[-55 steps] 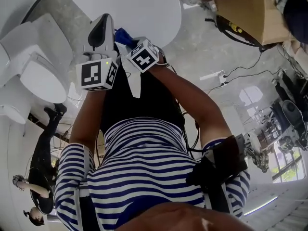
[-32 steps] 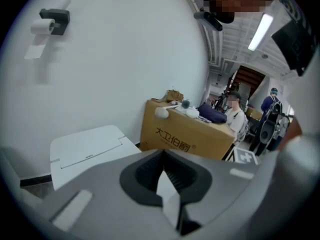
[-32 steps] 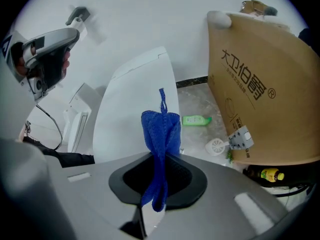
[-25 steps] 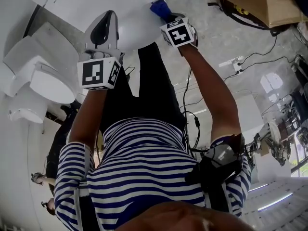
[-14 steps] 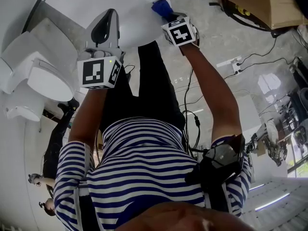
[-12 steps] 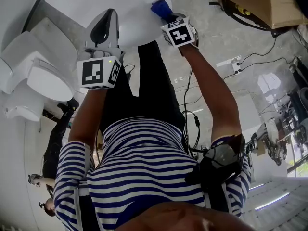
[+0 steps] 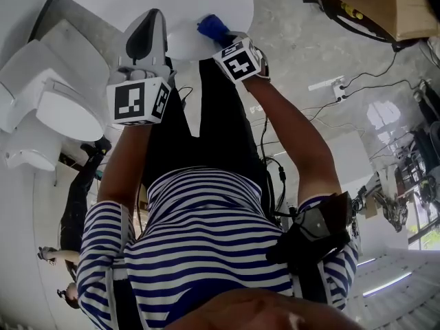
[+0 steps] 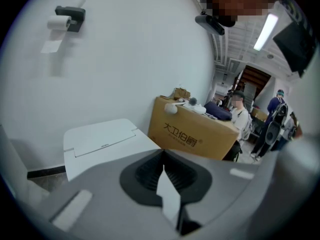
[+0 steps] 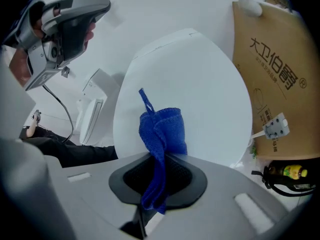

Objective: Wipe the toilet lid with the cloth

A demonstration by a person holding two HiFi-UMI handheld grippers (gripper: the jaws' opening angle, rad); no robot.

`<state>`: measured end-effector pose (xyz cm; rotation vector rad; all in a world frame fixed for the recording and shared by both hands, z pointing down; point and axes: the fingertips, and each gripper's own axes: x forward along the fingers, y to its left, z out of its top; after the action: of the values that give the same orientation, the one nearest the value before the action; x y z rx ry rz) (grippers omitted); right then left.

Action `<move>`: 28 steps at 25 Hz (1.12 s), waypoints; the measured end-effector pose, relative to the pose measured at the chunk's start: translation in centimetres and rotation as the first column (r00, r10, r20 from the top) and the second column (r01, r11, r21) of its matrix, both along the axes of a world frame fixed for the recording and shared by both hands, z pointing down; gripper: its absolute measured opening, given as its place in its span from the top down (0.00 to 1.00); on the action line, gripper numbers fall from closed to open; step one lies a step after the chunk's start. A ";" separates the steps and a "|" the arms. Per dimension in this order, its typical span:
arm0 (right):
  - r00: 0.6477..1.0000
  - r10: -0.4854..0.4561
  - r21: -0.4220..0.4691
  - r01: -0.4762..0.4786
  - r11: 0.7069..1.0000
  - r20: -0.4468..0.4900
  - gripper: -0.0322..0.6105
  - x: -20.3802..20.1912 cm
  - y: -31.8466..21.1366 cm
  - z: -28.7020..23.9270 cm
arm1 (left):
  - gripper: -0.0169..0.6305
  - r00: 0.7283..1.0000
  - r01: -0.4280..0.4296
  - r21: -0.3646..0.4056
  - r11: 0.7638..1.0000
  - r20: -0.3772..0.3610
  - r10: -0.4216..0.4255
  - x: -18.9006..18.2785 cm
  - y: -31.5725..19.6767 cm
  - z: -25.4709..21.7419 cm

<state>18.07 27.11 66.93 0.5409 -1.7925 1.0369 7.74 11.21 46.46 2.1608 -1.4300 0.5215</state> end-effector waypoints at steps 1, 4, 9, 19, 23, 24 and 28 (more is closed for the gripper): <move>1.000 -0.007 -0.005 0.007 1.000 0.008 0.87 -0.6 0.5 -0.1 | 0.97 1.000 0.002 -0.001 1.000 0.000 -0.002 -0.3 0.1 0.0; 0.999 -0.035 -0.014 0.036 0.999 0.030 0.87 -2.5 1.7 -0.2 | 0.97 1.000 0.011 -0.005 1.000 0.001 -0.011 -1.2 0.5 0.3; 0.995 -0.074 -0.049 0.077 0.996 0.070 0.87 -5.9 3.7 -0.2 | 0.97 0.999 0.032 -0.011 0.999 0.004 -0.032 -3.0 0.7 0.7; 0.969 -0.178 -0.087 0.195 0.977 0.173 0.87 -15.7 7.8 -0.3 | 0.97 0.996 0.083 -0.016 0.996 0.020 -0.083 -8.3 1.4 1.4; 0.964 -0.197 -0.088 0.216 0.972 0.180 0.87 -17.4 8.1 -0.2 | 0.97 0.995 0.099 -0.018 0.995 0.025 -0.099 -10.0 1.5 1.5; 0.964 -0.197 -0.090 0.216 0.972 0.179 0.87 -17.6 8.1 -0.2 | 0.97 0.995 0.101 -0.017 0.995 0.025 -0.100 -10.3 1.5 1.3; 0.963 -0.189 -0.082 0.208 0.975 0.192 0.87 -18.0 7.4 -1.6 | 0.97 0.995 0.098 0.003 0.995 0.029 -0.098 -11.3 0.8 -0.9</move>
<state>0.03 34.49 65.31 0.2018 -1.8983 1.0584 -3.58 12.05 45.57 2.0793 -1.5436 0.5180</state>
